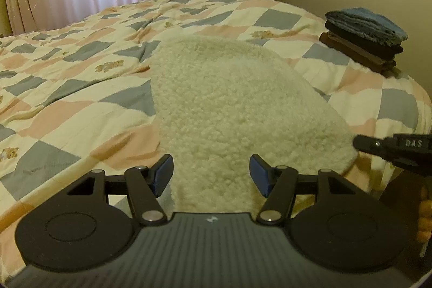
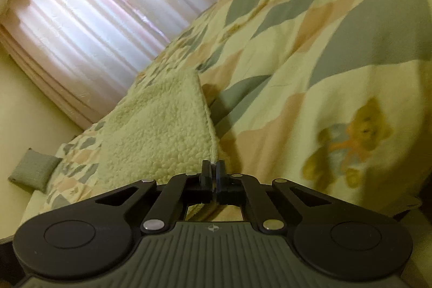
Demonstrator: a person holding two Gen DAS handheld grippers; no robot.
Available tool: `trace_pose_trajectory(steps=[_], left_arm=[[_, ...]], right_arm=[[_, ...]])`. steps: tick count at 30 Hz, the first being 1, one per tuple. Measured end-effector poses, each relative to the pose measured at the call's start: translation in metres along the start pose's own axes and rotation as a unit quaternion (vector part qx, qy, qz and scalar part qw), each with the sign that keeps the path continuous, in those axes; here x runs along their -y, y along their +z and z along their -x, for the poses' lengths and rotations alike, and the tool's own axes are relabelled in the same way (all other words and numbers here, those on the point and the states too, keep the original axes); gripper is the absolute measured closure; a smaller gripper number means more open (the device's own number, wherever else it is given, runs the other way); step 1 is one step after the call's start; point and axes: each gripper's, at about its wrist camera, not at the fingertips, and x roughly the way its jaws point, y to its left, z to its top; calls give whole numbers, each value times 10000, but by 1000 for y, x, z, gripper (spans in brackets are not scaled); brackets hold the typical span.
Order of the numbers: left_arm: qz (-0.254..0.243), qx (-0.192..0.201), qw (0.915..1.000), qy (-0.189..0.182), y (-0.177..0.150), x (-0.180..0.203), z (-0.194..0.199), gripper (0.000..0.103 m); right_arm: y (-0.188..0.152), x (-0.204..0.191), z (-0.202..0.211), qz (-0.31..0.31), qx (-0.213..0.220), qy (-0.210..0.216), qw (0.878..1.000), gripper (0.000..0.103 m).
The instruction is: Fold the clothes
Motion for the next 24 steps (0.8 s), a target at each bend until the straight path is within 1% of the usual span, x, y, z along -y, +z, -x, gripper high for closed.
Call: trace_pose_trajectory(steps=[2, 3, 6, 8, 9, 10, 11, 12, 13, 17, 19, 21, 22, 23, 24], left_arm=[[-21, 56, 10000, -51, 5, -1, -2, 46], [-48, 89, 9999, -73, 9, -1, -4, 50], [-231, 246, 9993, -183, 23, 0, -10, 68], [-449, 346, 9980, -263, 33, 3, -17, 70], [-626, 345, 9970, -291, 36, 6, -24, 72], [-817, 251, 9959, -307, 36, 10, -37, 78], [-906, 168, 9951, -348, 35, 11, -47, 80], [-994, 84, 9942, -389, 33, 12, -57, 81], [-1083, 2, 9932, -429, 31, 13, -67, 82], [-1331, 148, 9888, -654, 28, 13, -70, 82], [-1456, 222, 9861, -766, 26, 14, -72, 83], [-1661, 261, 9814, -922, 25, 10, -73, 83], [-1522, 200, 9823, -1077, 34, 0, -73, 82], [-1381, 138, 9826, -1233, 43, -10, -74, 82], [-1240, 76, 9825, -1387, 53, -20, -74, 83]], right_arm=[[0, -2, 4, 97, 39, -132, 9999, 102], [-1, -2, 4, 146, 26, -190, 9997, 102], [-7, -4, -6, 308, -61, -341, 9989, 102], [-7, -9, -8, 452, -96, -411, 9981, 101], [-6, -12, -7, 510, -132, -450, 9976, 101], [-5, -14, -6, 559, -173, -498, 9970, 100], [-4, -18, -3, 649, -141, -596, 9960, 100], [-2, -24, 2, 773, -46, -738, 9943, 97], [-1, -29, 2, 901, -16, -778, 9929, 92], [0, -49, -17, 1429, -110, -596, 9879, 86], [0, -59, -27, 1692, -157, -504, 9842, 86], [0, -69, -36, 1953, -204, -411, 9797, 87], [0, -74, -41, 2083, -228, -365, 9771, 88], [1, -75, -48, 2115, -342, -420, 9759, 89], [3, -74, -55, 2071, -516, -543, 9755, 97]])
